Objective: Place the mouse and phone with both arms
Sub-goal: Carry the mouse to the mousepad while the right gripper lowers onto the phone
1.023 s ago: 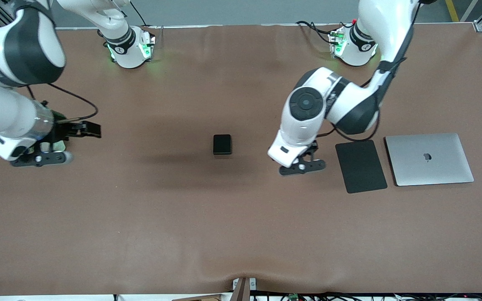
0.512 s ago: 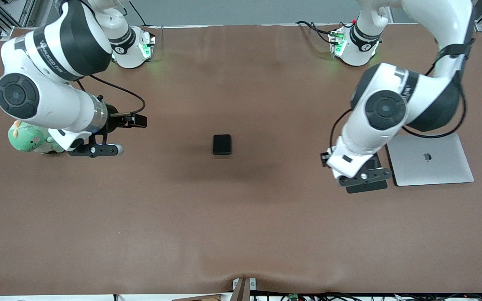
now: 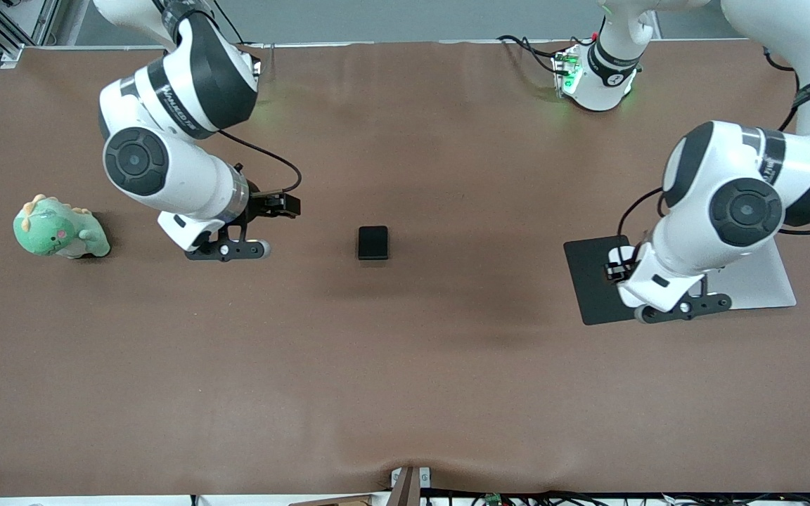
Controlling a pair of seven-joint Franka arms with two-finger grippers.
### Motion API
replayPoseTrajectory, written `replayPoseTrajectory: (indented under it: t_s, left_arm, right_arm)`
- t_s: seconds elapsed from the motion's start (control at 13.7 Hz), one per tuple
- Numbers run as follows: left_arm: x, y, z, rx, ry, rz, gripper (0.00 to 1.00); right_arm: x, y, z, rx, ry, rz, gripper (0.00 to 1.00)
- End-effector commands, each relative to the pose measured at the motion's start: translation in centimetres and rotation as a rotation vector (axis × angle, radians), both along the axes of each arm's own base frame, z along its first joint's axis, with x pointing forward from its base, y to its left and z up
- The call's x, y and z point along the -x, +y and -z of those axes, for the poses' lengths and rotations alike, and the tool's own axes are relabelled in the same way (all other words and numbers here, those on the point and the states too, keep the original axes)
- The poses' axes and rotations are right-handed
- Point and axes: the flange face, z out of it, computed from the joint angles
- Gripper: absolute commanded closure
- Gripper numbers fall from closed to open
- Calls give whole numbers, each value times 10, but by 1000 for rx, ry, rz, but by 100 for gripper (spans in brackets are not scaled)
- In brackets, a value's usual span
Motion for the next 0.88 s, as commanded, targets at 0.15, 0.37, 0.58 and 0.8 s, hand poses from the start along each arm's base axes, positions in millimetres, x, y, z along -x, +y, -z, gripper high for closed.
replayPoseTrajectory:
  t_s: [0.15, 0.37, 0.58, 0.8]
  left_arm:
    - [8, 61, 11, -2, 46, 4, 100]
    - [7, 94, 18, 5, 63, -9, 100]
    - [10, 114, 39, 12, 85, -11, 100]
    - [16, 142, 82, 32, 118, -4, 100]
  right_arm:
    - [15, 37, 54, -26, -64, -14, 0]
    - [24, 61, 83, -22, -66, -43, 0]
    - [31, 86, 108, -10, -70, -24, 0]
    - [38, 107, 134, -10, -78, -51, 0]
